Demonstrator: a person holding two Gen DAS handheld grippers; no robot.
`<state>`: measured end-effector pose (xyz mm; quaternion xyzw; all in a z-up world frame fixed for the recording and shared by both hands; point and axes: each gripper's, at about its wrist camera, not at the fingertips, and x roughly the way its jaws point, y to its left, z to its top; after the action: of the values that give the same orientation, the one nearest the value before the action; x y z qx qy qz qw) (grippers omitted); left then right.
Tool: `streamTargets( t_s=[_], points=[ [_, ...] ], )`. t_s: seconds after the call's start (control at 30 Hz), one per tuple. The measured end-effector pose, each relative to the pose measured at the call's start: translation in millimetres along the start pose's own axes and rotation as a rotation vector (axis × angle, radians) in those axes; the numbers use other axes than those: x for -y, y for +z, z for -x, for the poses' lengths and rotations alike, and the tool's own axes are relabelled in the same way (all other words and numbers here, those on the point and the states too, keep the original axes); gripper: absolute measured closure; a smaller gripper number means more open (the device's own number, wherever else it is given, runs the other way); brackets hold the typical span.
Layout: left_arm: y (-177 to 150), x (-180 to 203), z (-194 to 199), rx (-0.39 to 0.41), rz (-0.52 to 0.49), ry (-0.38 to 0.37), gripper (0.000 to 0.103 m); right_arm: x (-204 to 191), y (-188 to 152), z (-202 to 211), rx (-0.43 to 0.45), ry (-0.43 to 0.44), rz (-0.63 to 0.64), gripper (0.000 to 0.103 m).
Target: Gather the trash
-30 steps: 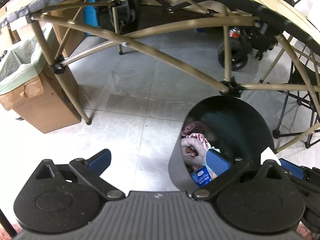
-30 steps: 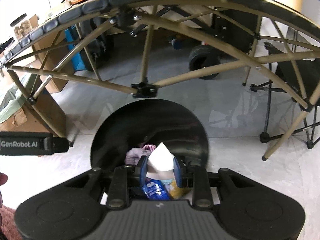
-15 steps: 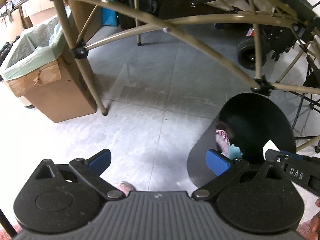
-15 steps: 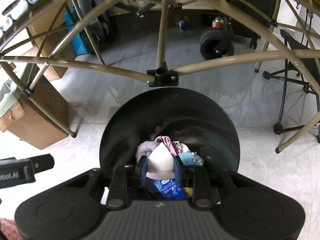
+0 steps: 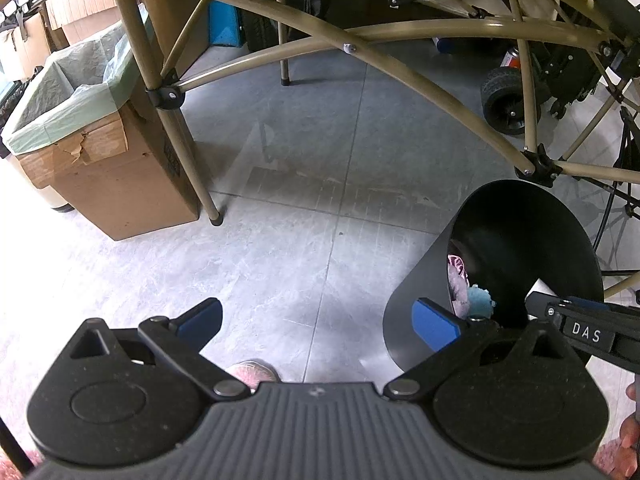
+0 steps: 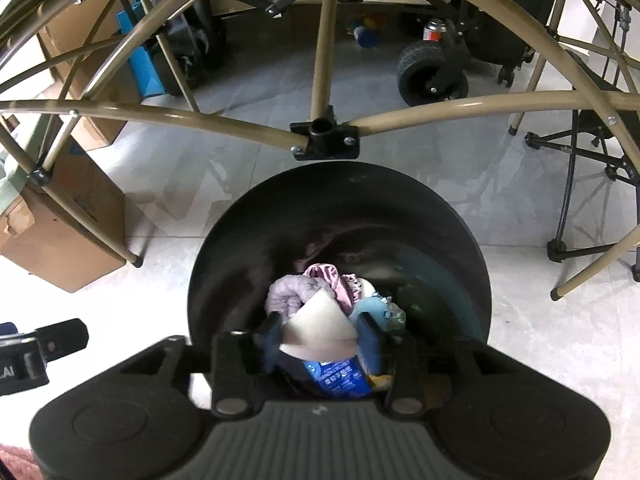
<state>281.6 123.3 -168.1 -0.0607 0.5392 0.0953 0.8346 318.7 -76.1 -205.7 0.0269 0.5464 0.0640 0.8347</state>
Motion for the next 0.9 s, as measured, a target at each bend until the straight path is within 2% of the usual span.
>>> streamTargets(
  t_s=[0.03, 0.1, 0.2, 0.37, 0.9],
  points=[
    [0.2, 0.5, 0.0, 0.000, 0.000, 0.000, 0.000, 0.7, 0.2, -0.3, -0.001, -0.013, -0.006, 0.023],
    [0.3, 0.5, 0.1, 0.000, 0.000, 0.000, 0.000, 1.8, 0.4, 0.1, 0.004, -0.040, -0.009, 0.006],
    [0.1, 0.2, -0.2, 0.000, -0.001, -0.001, 0.000, 1.8, -0.5, -1.0, 0.001, -0.058, 0.001, 0.002],
    [-1.4, 1.8, 0.7, -0.005, -0.002, -0.008, 0.000, 2.3, -2.0, -0.5, -0.010, -0.043, 0.007, 0.001],
    [-8.9, 19.7, 16.0, 0.028, -0.031, -0.031, 0.000, 15.2, -9.9, 27.3, 0.052, -0.039, -0.015, 0.000]
  ],
)
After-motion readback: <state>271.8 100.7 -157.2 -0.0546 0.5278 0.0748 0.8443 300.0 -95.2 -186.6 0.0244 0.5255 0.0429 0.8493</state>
